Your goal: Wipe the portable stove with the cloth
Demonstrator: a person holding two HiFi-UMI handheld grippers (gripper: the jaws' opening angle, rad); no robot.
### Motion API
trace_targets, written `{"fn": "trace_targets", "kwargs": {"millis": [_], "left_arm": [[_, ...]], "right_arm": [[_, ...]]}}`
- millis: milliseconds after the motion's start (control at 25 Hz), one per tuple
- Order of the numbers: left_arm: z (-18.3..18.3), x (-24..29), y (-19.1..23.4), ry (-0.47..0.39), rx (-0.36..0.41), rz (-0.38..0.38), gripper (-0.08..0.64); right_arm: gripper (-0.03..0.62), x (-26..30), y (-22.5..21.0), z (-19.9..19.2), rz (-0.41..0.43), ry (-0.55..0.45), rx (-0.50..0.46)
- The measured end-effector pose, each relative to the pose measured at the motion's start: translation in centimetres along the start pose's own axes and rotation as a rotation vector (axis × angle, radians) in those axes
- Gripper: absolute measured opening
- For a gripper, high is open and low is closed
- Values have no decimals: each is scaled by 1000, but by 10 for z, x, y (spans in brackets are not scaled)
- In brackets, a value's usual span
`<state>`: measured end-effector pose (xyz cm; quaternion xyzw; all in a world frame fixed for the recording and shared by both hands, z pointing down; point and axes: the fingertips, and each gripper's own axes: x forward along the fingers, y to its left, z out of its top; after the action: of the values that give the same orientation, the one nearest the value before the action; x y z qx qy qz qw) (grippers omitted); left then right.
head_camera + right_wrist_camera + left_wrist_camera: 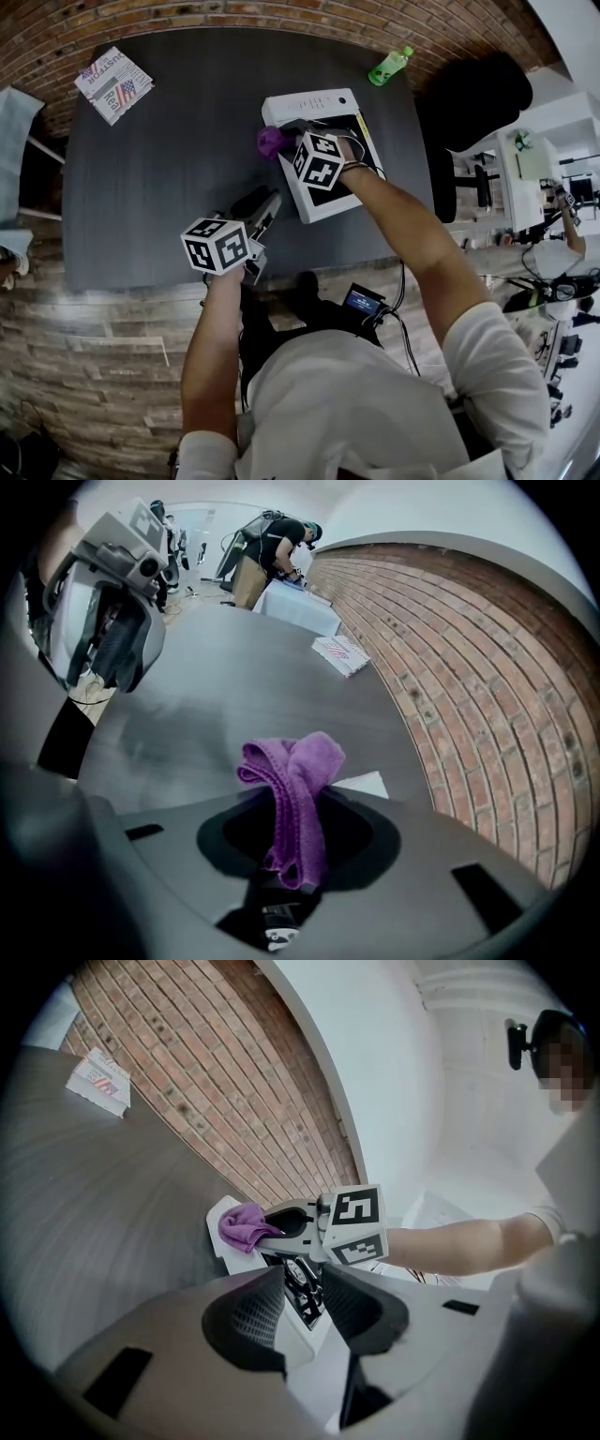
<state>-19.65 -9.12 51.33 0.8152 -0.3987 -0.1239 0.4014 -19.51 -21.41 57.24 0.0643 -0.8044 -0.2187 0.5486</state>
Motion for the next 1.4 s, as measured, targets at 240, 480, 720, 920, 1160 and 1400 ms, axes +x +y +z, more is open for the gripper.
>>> {"fn": "trace_targets", "kwargs": {"millis": [240,480,720,920,1160,1400], "left_arm": [[0,2,-6,4,6,-12,118],[-3,4,-9,11,7,-18,118],[-5,5,-12,17,12,-23,118],[-7,6,-11,24,11,-23,118],[-9,7,-14,34,15,-27,118],[-10,5,-11,39,16,-23,118]], "right_arm": [[124,-6,3,-6,-11,-8,25],[124,-11,5,-13,-26,-14,43],[123,-16,2,-10,-57,-28,30],[121,-25,-4,26,-84,-111,-24],[121,-15,15,12,-29,-58,-38],[121,-16,5,-21,-53,-11,54]]}}
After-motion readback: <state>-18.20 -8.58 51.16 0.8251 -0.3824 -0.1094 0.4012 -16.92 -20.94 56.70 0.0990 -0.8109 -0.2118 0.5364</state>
